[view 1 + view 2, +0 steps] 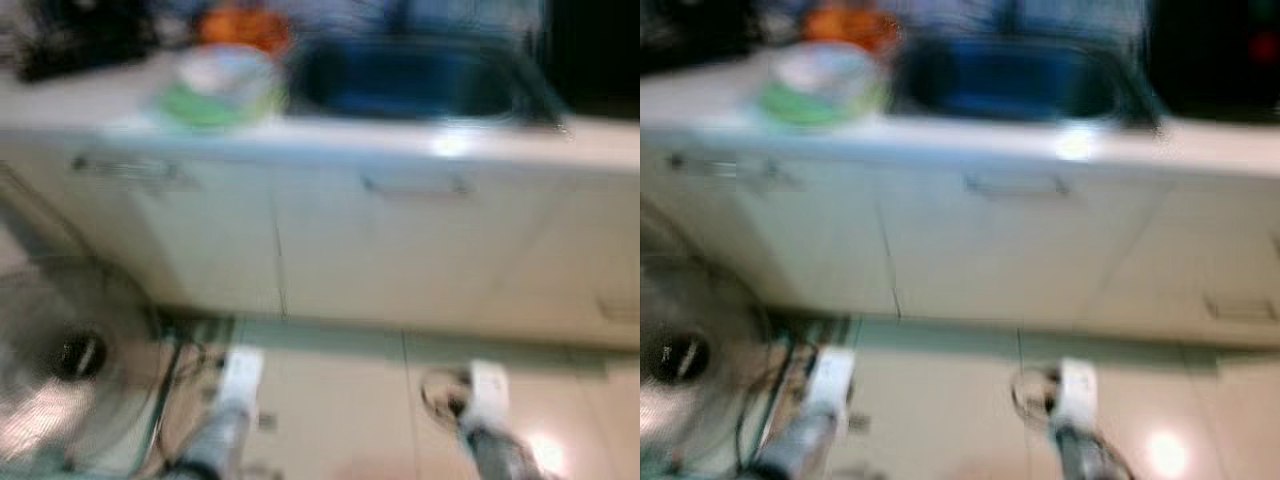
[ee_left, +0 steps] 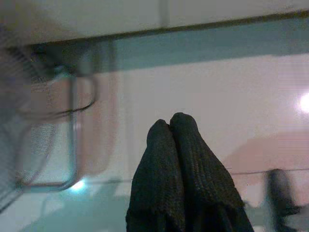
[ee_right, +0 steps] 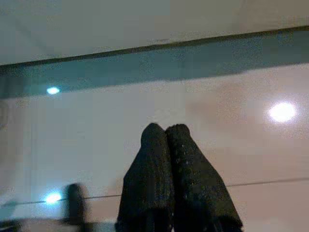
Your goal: Kitchen organization
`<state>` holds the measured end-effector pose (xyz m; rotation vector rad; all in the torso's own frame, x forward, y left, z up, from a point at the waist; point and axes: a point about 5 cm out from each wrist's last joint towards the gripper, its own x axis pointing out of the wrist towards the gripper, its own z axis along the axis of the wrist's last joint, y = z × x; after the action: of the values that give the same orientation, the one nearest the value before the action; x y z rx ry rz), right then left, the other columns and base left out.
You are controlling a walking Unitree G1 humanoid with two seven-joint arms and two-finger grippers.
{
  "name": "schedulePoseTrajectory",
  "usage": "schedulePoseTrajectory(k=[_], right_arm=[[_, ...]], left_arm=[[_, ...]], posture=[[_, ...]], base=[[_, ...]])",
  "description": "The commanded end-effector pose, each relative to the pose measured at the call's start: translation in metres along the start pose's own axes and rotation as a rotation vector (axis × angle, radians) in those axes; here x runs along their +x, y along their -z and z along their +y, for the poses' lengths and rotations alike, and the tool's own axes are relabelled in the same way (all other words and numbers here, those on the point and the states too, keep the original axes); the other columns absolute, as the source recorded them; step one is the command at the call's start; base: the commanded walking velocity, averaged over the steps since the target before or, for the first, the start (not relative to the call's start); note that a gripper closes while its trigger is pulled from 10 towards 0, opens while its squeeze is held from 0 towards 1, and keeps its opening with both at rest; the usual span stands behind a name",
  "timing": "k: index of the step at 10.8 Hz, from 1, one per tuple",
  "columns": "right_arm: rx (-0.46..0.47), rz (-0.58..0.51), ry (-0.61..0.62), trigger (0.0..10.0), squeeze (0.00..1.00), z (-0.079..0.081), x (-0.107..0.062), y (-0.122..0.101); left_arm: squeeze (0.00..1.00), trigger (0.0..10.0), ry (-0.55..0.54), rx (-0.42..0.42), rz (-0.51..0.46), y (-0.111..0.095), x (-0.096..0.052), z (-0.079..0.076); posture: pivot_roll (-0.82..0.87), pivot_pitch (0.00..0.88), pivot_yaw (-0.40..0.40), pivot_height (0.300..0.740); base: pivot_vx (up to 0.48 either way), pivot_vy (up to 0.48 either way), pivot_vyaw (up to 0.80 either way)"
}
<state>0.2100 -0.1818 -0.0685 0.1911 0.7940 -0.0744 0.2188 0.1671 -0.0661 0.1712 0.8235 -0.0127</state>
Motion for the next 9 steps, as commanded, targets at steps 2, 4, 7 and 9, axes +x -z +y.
schedulePoseTrajectory(k=[2,4,7,9], right_arm=[[0.019,0.021,0.012,10.0,0.00,-0.0026,-0.0018,0.0067],[0.016,0.023,0.011,10.0,0.00,-0.0020,-0.0015,0.0063],[0.019,0.022,0.010,10.0,0.00,-0.0012,-0.0016,0.0069],[0.022,0.020,0.010,10.0,0.00,-0.0015,-0.0017,0.0070]], left_arm=[[0.00,10.0,0.002,-0.003,0.002,-0.0004,0.0001,-0.0019],[0.00,10.0,0.007,0.006,-0.005,-0.0023,0.0005,-0.0013],[0.00,10.0,0.005,0.011,-0.011,-0.0041,0.0009,0.0012],[0.00,10.0,0.008,0.011,-0.013,-0.0047,0.0009,0.0001]], posture=[[0.05,0.089,0.003,0.740],[0.05,0.089,0.006,0.740],[0.05,0.099,0.013,0.740],[0.05,0.102,0.012,0.740]], base=[[0.352,0.000,0.00],[0.352,0.000,0.00],[0.359,0.000,0.00],[0.358,0.000,0.00]])
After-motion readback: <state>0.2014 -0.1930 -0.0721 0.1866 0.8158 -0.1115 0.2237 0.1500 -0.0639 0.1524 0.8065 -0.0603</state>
